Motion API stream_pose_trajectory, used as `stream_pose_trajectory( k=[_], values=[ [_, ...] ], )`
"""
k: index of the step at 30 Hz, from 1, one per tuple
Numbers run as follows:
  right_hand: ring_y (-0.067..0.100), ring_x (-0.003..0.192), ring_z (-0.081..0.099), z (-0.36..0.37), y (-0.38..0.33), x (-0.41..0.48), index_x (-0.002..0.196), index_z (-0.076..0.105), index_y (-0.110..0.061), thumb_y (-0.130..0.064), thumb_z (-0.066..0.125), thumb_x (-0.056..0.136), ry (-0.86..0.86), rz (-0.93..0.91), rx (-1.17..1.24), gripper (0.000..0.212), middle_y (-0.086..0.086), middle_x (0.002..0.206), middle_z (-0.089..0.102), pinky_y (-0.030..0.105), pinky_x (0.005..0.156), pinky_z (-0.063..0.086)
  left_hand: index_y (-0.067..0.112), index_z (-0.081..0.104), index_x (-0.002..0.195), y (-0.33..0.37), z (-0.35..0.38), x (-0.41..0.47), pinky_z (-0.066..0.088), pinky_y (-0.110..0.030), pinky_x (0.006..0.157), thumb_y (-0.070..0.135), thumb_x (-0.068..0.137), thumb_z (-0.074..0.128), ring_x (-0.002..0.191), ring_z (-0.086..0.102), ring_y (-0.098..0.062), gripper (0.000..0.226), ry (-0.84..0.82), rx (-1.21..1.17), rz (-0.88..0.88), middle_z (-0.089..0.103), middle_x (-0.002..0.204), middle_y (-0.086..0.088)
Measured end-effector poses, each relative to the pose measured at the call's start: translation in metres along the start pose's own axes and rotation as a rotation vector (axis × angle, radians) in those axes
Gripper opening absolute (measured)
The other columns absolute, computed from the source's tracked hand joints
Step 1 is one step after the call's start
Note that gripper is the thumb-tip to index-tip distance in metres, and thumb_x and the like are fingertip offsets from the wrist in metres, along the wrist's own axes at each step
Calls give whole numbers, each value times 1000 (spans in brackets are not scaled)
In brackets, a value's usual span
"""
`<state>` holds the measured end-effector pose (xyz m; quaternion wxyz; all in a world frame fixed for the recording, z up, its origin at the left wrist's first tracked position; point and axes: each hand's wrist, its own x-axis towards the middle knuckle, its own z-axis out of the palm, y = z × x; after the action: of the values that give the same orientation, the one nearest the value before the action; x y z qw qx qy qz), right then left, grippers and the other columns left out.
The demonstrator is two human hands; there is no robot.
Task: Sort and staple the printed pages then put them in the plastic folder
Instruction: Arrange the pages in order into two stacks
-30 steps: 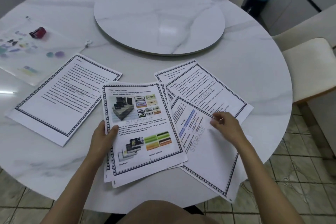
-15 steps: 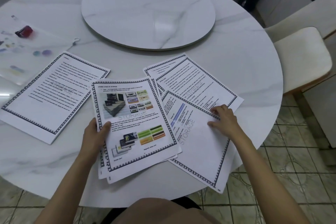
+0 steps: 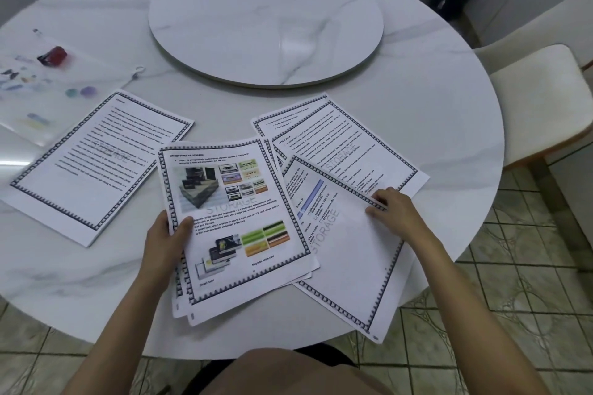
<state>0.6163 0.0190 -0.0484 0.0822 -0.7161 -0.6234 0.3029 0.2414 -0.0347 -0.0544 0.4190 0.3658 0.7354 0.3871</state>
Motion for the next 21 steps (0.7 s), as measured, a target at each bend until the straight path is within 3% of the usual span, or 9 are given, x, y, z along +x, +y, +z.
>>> stream_pose_trajectory(
  k=[2,4,9,13,17,21],
  values=[
    [18,75,44,-6,2,-3,76,52,-13,-17,58,89,-5,-6,58,15,-3,73,47,22,55,28,4,50,122,0,3,-2,49,-52,88,16,95,49,99,61,-36,29,12,0,7,61,118,-18],
    [18,73,46,-15,4,-6,74,55,-15,-17,56,90,2,1,97,17,-1,74,53,19,55,31,4,48,121,0,7,-5,49,-47,86,16,96,46,98,60,-34,28,30,-6,7,59,116,-16],
    [13,84,54,-45,17,-12,81,63,-17,-18,59,90,121,4,156,10,-2,82,63,10,61,34,5,46,119,-2,14,-8,48,-43,85,14,98,40,98,57,-30,23,57,-30,-16,56,116,-12],
    [11,80,54,-67,23,-19,88,65,-15,-17,60,90,201,35,345,6,2,87,65,19,67,39,5,44,120,-2,15,-9,46,-41,86,12,99,38,98,55,-27,23,74,-47,-25,55,116,-11],
    [15,90,55,-78,22,-22,94,64,-13,-17,58,91,320,47,420,8,5,92,63,24,72,39,4,43,122,1,13,-11,45,-38,85,10,99,36,97,54,-26,25,72,-76,-12,53,113,-8],
    [9,80,57,-82,17,-20,111,62,-4,-15,57,92,428,68,599,22,6,101,61,7,65,46,4,43,125,5,8,-14,45,-38,84,8,99,35,97,55,-26,27,58,-124,2,54,113,-7]
  ],
)
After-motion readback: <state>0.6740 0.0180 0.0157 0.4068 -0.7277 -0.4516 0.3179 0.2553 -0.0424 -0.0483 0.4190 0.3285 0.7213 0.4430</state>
